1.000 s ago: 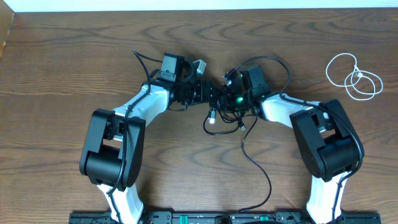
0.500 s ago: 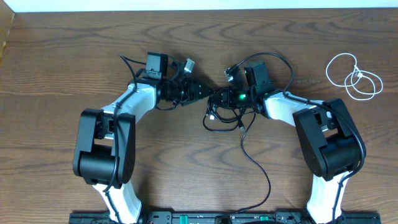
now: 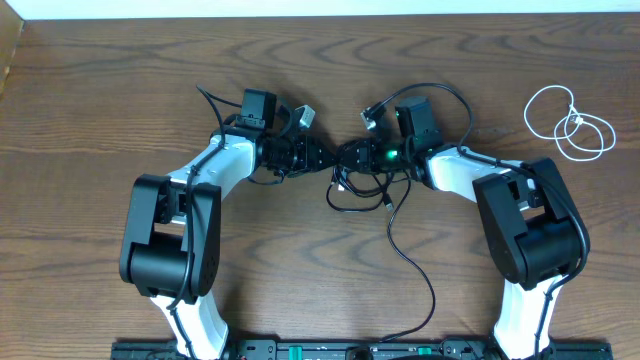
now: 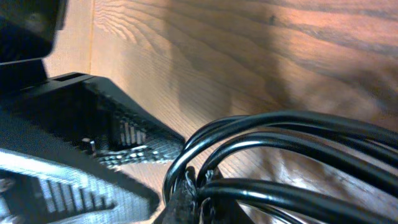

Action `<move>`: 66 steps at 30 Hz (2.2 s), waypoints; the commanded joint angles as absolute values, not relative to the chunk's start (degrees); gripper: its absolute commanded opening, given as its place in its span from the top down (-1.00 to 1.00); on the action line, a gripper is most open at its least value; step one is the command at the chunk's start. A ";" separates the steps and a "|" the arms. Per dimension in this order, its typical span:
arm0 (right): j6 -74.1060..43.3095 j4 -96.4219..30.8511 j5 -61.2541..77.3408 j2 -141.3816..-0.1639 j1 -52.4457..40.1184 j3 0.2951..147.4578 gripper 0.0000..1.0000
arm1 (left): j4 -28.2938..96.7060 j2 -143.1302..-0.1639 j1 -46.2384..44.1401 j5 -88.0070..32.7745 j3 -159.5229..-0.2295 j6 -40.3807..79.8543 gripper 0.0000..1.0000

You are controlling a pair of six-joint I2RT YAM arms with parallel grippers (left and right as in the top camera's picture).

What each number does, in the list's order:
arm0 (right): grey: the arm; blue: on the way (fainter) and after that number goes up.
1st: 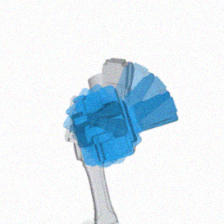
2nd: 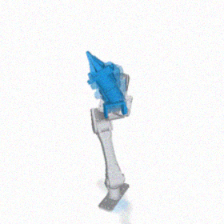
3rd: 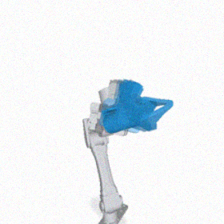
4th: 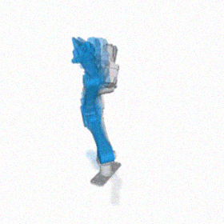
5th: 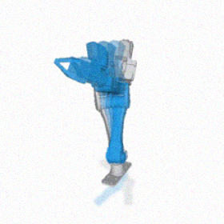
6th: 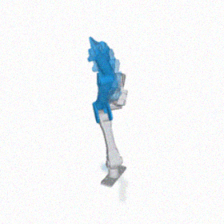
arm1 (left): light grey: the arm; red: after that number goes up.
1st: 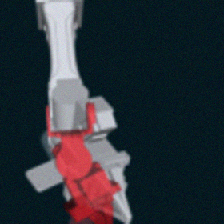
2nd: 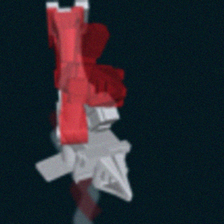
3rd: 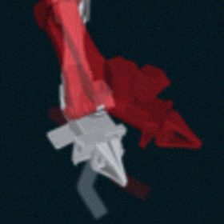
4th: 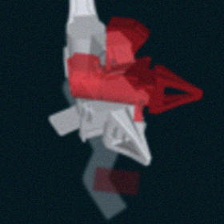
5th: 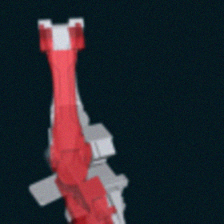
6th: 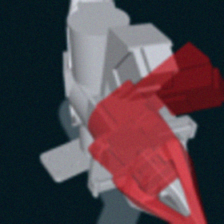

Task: Untangle cables

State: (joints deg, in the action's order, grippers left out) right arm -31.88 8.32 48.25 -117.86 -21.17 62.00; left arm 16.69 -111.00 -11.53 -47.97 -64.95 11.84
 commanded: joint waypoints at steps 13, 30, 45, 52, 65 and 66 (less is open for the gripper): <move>-30.57 9.39 51.42 -117.38 -21.08 63.05 0.98 | 16.91 -111.18 -16.08 -39.81 -64.34 10.07 0.33; -29.95 10.72 57.60 -117.23 -17.96 63.05 0.98 | 19.05 -111.18 -16.53 -22.39 -64.27 10.02 0.80; -41.32 16.12 58.50 -117.23 -8.29 63.05 0.98 | 19.03 -111.22 -16.53 -22.41 -64.16 6.33 0.80; -41.87 0.89 41.58 -117.23 -6.68 63.05 0.34 | 18.68 -111.22 -16.53 -22.76 -64.18 4.58 0.85; -31.99 -2.96 44.34 -106.19 -6.98 63.18 0.46 | 16.82 -111.22 -16.53 -34.63 -64.18 -3.49 0.85; -31.81 -3.25 44.38 -105.51 -7.40 63.18 0.50 | 16.56 -111.22 -16.53 -35.29 -64.18 -3.51 0.85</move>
State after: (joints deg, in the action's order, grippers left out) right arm -35.00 -2.48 42.94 -111.15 -6.61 62.70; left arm 17.10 -111.00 -16.62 -30.94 -64.88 -0.62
